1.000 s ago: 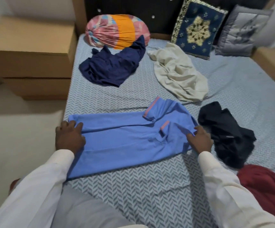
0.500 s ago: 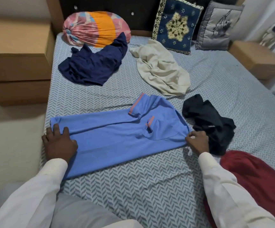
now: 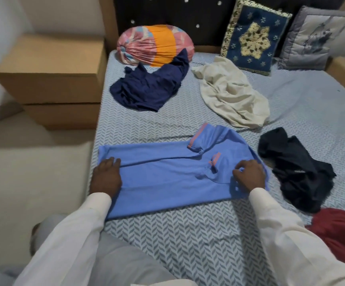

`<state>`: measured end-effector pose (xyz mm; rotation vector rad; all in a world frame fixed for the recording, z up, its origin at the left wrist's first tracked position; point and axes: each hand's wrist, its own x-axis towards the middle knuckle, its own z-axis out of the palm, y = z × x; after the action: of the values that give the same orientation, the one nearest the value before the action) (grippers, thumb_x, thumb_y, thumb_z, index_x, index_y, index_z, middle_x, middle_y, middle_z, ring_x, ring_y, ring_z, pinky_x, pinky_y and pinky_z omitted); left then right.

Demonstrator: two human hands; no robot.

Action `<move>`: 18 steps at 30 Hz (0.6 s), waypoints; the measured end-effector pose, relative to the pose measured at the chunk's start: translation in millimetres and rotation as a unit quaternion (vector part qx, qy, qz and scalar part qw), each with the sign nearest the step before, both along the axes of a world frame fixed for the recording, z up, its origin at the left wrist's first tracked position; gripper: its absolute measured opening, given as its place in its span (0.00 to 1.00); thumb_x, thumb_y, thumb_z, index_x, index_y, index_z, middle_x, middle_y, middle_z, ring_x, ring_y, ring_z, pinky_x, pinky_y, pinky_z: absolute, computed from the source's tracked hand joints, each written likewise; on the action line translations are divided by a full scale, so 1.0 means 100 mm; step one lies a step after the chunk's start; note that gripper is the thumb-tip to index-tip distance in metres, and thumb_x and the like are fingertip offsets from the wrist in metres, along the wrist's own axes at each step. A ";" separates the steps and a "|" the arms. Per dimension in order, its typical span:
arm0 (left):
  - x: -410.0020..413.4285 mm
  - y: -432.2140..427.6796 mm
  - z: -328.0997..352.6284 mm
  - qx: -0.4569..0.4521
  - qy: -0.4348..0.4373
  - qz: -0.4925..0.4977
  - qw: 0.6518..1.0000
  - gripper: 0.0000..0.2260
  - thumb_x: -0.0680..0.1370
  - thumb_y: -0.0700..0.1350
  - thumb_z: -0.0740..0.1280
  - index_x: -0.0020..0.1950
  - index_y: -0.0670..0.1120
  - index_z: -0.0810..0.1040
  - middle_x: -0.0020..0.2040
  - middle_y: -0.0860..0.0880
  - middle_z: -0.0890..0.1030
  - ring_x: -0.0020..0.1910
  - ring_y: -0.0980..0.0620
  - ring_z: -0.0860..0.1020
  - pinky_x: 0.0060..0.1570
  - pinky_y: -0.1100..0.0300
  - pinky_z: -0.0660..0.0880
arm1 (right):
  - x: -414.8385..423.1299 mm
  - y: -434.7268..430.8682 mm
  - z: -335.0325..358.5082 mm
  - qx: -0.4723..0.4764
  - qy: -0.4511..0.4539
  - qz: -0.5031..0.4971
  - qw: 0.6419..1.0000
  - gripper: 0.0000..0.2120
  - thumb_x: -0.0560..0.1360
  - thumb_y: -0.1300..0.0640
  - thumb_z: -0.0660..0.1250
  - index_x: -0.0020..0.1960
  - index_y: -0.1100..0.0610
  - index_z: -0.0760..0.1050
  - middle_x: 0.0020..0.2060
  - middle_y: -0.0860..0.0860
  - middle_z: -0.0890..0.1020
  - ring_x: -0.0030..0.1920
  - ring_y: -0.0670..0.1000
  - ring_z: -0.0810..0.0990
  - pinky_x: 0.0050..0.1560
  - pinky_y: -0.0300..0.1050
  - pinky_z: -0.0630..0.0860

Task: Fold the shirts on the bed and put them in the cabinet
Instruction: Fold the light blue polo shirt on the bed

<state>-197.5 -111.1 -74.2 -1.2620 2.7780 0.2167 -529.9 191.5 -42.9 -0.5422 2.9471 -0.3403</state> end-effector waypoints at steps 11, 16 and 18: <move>-0.11 -0.55 0.22 0.041 0.177 0.195 0.964 0.17 0.80 0.40 0.57 0.68 0.43 0.72 0.66 0.39 0.71 0.59 0.35 0.72 0.58 0.46 0.70 | 0.54 -1.66 0.03 0.053 -0.016 0.330 0.942 0.18 0.75 0.52 0.64 0.65 0.48 0.74 0.59 0.53 0.77 0.61 0.60 0.74 0.57 0.55 0.70; -0.14 -0.96 0.30 0.110 0.137 0.196 0.965 0.14 0.76 0.54 0.66 0.57 0.49 0.78 0.58 0.43 0.77 0.56 0.40 0.77 0.52 0.51 0.75 | 0.54 -1.88 -0.02 0.176 -0.044 0.366 0.913 0.16 0.73 0.52 0.67 0.61 0.49 0.71 0.58 0.53 0.74 0.60 0.59 0.76 0.52 0.52 0.74; -0.19 -1.07 0.31 0.112 0.095 0.165 0.975 0.11 0.73 0.52 0.68 0.51 0.48 0.78 0.53 0.44 0.79 0.51 0.42 0.77 0.47 0.54 0.75 | 0.58 -1.94 -0.05 0.194 -0.024 0.387 0.901 0.17 0.75 0.51 0.66 0.62 0.50 0.69 0.58 0.55 0.73 0.59 0.60 0.77 0.50 0.53 0.75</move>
<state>-216.7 -218.4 -43.0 -1.7108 2.5725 0.6837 -472.1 -2.6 -48.1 -1.4990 2.3727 0.3083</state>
